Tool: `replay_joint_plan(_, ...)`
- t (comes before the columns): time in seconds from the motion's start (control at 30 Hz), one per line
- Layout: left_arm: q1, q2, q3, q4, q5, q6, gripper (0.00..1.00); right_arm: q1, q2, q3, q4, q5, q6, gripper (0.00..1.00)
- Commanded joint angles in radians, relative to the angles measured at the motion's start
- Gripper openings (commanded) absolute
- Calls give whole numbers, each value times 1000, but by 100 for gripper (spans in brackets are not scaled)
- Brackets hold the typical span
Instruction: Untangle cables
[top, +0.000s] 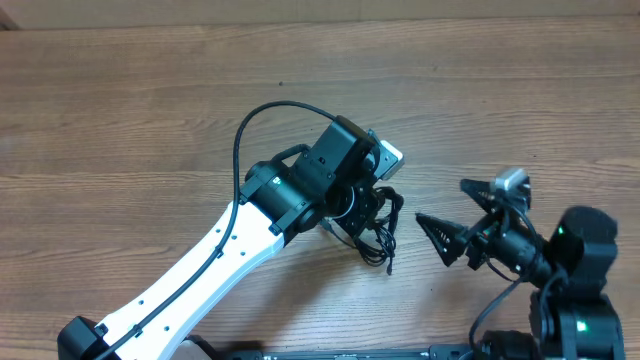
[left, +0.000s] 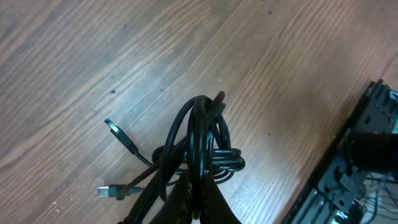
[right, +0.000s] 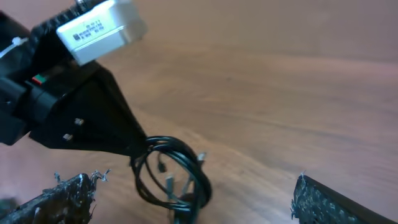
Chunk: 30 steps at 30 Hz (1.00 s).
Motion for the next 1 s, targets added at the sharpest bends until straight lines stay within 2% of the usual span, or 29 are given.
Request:
replay_joint_plan(0.0,4,-26,31,-10,42,26,4,3,42,29,14,-83,32,100)
replay_joint_plan(0.17,7,-26,32,-11,80,26,4,3,82,29,24,-89,167,100)
replay_joint_plan(0.37,48,-26,34,-11,235,26,4,3,101,26,19,-197,171,100)
replay_joint_plan(0.6,147,-26,34,-13,439,26,4,3,111,26,-24,-266,-47,100)
replay_joint_plan(0.77,173,-26,34,-19,571,111,4,3,134,25,-37,-262,-246,85)
replay_joint_plan(0.97,171,-26,34,-96,592,192,4,3,211,25,-32,-262,-478,85)
